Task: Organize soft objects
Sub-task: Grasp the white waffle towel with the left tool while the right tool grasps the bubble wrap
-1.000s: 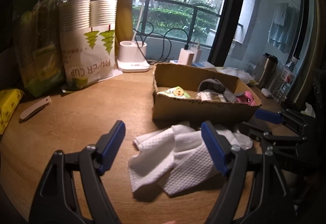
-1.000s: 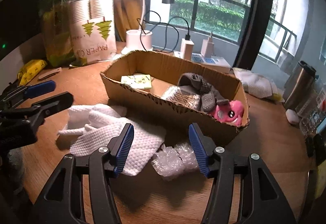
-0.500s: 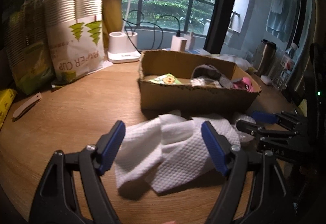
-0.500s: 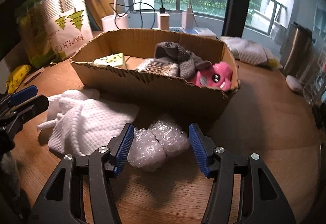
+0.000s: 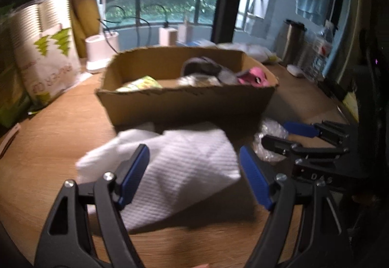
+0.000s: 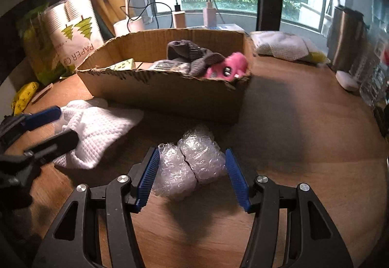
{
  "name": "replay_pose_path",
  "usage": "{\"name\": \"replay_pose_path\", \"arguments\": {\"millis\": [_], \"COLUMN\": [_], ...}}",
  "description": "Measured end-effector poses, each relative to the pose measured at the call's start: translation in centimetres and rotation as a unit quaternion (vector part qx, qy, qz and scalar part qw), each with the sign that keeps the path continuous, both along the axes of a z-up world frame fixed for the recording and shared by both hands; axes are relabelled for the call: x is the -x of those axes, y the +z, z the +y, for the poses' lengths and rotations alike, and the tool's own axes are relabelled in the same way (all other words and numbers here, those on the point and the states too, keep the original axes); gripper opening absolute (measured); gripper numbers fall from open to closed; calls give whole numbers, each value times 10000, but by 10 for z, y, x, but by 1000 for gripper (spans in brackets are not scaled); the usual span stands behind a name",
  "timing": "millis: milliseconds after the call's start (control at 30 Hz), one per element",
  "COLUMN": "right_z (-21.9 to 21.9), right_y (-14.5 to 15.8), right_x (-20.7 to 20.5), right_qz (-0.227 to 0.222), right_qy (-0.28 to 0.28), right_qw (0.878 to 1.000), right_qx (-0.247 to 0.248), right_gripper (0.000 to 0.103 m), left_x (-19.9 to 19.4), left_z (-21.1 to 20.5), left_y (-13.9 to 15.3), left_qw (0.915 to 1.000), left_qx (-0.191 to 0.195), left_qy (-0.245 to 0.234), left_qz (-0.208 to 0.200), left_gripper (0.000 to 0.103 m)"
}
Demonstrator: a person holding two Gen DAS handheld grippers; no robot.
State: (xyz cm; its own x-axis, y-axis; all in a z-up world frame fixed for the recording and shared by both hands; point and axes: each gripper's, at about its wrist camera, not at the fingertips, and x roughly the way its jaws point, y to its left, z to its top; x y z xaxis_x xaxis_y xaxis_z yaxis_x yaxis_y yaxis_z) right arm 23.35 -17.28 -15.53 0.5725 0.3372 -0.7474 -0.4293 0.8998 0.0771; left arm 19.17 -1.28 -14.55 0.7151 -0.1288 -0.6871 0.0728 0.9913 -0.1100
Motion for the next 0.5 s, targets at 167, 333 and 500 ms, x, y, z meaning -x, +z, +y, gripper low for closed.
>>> {"name": "replay_pose_path", "arguments": {"millis": [167, 333, 500], "right_z": [-12, -17, -19], "right_y": [-1, -3, -3], "right_x": [4, 6, 7], "right_qz": [19, 30, 35], "right_qy": [-28, -50, -100], "right_qw": [10000, 9999, 9998], "right_qx": [-90, -116, -180], "right_gripper": [60, 61, 61], "left_x": [-11, -14, -12], "left_z": [-7, -4, -3], "left_y": [-16, -25, -23], "left_qw": [9994, 9987, 9989], "left_qx": [34, 23, 9], "left_qy": [35, 146, 54], "left_qz": [336, 494, 475], "left_gripper": [78, 78, 66]}}
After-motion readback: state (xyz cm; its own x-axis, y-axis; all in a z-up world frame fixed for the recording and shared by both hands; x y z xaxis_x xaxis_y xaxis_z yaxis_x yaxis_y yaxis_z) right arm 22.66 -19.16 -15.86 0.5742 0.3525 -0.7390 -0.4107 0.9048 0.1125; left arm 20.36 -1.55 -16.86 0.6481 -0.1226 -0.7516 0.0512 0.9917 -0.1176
